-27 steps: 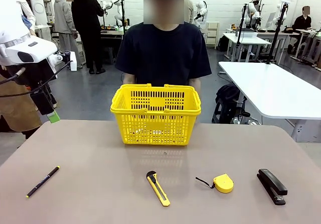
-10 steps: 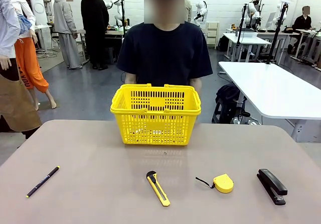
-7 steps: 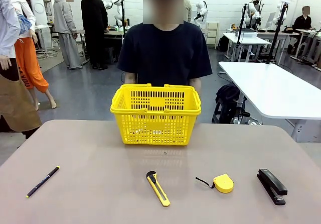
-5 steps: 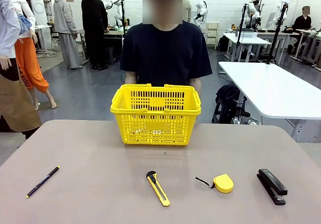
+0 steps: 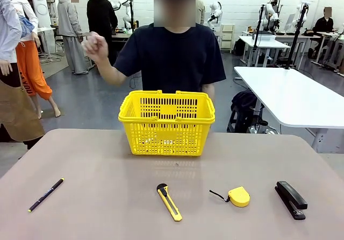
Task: Place the items the person wants into the basket.
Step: Pick up the item the person points to and place it in the Market Basket.
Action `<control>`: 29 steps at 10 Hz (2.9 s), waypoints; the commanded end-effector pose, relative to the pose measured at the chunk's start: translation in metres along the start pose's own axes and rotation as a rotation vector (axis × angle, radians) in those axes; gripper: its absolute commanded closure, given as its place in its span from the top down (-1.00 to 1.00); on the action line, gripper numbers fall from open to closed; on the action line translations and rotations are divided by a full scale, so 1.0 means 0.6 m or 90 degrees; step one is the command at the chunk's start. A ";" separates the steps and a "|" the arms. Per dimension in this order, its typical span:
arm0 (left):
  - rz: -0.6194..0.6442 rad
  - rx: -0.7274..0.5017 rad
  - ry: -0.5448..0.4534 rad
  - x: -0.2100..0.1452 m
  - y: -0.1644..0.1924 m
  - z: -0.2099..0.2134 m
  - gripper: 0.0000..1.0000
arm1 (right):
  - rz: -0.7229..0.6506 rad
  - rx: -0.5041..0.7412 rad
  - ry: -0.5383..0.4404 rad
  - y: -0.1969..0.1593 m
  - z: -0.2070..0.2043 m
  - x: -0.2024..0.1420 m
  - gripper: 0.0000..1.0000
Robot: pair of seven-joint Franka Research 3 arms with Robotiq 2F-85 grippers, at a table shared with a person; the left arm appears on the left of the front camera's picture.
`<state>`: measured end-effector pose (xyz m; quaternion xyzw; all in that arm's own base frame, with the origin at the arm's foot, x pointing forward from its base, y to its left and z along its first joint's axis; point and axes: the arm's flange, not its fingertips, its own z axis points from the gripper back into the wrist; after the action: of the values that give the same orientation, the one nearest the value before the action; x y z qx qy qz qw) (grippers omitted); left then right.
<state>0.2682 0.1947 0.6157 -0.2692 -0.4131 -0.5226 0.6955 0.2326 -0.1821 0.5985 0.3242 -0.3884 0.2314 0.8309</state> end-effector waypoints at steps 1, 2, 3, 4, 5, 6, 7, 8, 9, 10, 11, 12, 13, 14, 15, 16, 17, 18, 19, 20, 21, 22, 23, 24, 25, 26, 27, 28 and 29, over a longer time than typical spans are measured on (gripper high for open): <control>-0.018 0.001 -0.013 0.001 0.004 0.003 1.00 | 0.008 0.013 -0.011 -0.002 -0.001 0.001 1.00; -0.018 0.001 -0.013 0.001 0.004 0.003 1.00 | 0.008 0.013 -0.011 -0.002 -0.001 0.001 1.00; -0.018 0.001 -0.013 0.001 0.004 0.003 1.00 | 0.008 0.013 -0.011 -0.002 -0.001 0.001 1.00; -0.018 0.001 -0.013 0.001 0.004 0.003 1.00 | 0.008 0.013 -0.011 -0.002 -0.001 0.001 1.00; -0.018 0.001 -0.013 0.001 0.004 0.003 1.00 | 0.008 0.013 -0.011 -0.002 -0.001 0.001 1.00; -0.018 0.001 -0.013 0.001 0.004 0.003 1.00 | 0.008 0.013 -0.011 -0.002 -0.001 0.001 1.00; -0.018 0.001 -0.013 0.001 0.004 0.003 1.00 | 0.008 0.013 -0.011 -0.002 -0.001 0.001 1.00; -0.018 0.001 -0.013 0.001 0.004 0.003 1.00 | 0.008 0.013 -0.011 -0.002 -0.001 0.001 1.00; -0.018 0.001 -0.013 0.001 0.004 0.003 1.00 | 0.008 0.013 -0.011 -0.002 -0.001 0.001 1.00; -0.018 0.001 -0.013 0.001 0.004 0.003 1.00 | 0.008 0.013 -0.011 -0.002 -0.001 0.001 1.00; -0.018 0.001 -0.013 0.001 0.004 0.003 1.00 | 0.008 0.013 -0.011 -0.002 -0.001 0.001 1.00; -0.018 0.001 -0.013 0.001 0.004 0.003 1.00 | 0.008 0.013 -0.011 -0.002 -0.001 0.001 1.00; -0.018 0.001 -0.013 0.001 0.004 0.003 1.00 | 0.008 0.013 -0.011 -0.002 -0.001 0.001 1.00; -0.018 0.001 -0.013 0.001 0.004 0.003 1.00 | 0.008 0.013 -0.011 -0.002 -0.001 0.001 1.00; 0.000 0.001 -0.002 0.002 0.003 0.001 1.00 | 0.008 0.013 -0.011 -0.002 -0.001 0.001 1.00; 0.019 0.037 0.127 0.042 -0.011 -0.046 1.00 | 0.008 0.013 -0.011 -0.002 -0.001 0.001 1.00; 0.072 0.014 0.196 0.076 -0.015 -0.105 1.00 | 0.008 0.013 -0.011 -0.002 -0.001 0.001 1.00; 0.153 0.019 0.252 0.098 -0.020 -0.166 1.00 | 0.008 0.013 -0.011 -0.002 -0.001 0.001 1.00; 0.187 0.020 0.308 0.119 -0.039 -0.223 1.00 | 0.008 0.013 -0.011 -0.002 -0.001 0.001 1.00; 0.206 0.032 0.356 0.132 -0.052 -0.263 1.00 | 0.008 0.013 -0.011 -0.002 -0.001 0.001 1.00; 0.224 0.051 0.403 0.129 -0.079 -0.298 1.00 | 0.008 0.013 -0.011 -0.002 -0.001 0.001 1.00; 0.248 0.074 0.439 0.122 -0.092 -0.329 1.00 | 0.008 0.013 -0.011 -0.002 -0.001 0.001 1.00; 0.255 0.105 0.457 0.113 -0.092 -0.355 1.00 | 0.008 0.013 -0.011 -0.002 -0.001 0.001 1.00; 0.235 0.143 0.495 0.087 -0.093 -0.382 1.00 | 0.008 0.013 -0.011 -0.002 -0.001 0.001 1.00; 0.225 0.190 0.505 0.064 -0.092 -0.403 1.00 | 0.008 0.013 -0.011 -0.002 -0.001 0.001 1.00; 0.224 0.201 0.519 0.045 -0.085 -0.418 1.00 | 0.008 0.013 -0.011 -0.002 -0.001 0.001 1.00; 0.216 0.234 0.523 0.029 -0.075 -0.430 1.00 | 0.008 0.013 -0.011 -0.002 -0.001 0.001 1.00; 0.215 0.265 0.524 0.008 -0.072 -0.447 1.00 | 0.008 0.013 -0.011 -0.002 -0.001 0.001 1.00; 0.227 0.262 0.539 -0.011 -0.063 -0.464 1.00 | 0.008 0.013 -0.011 -0.002 -0.001 0.001 1.00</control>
<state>0.3244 -0.0377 0.5059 0.0351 -0.1431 -0.3842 0.9114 0.2321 -0.1823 0.5988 0.3228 -0.3883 0.2314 0.8315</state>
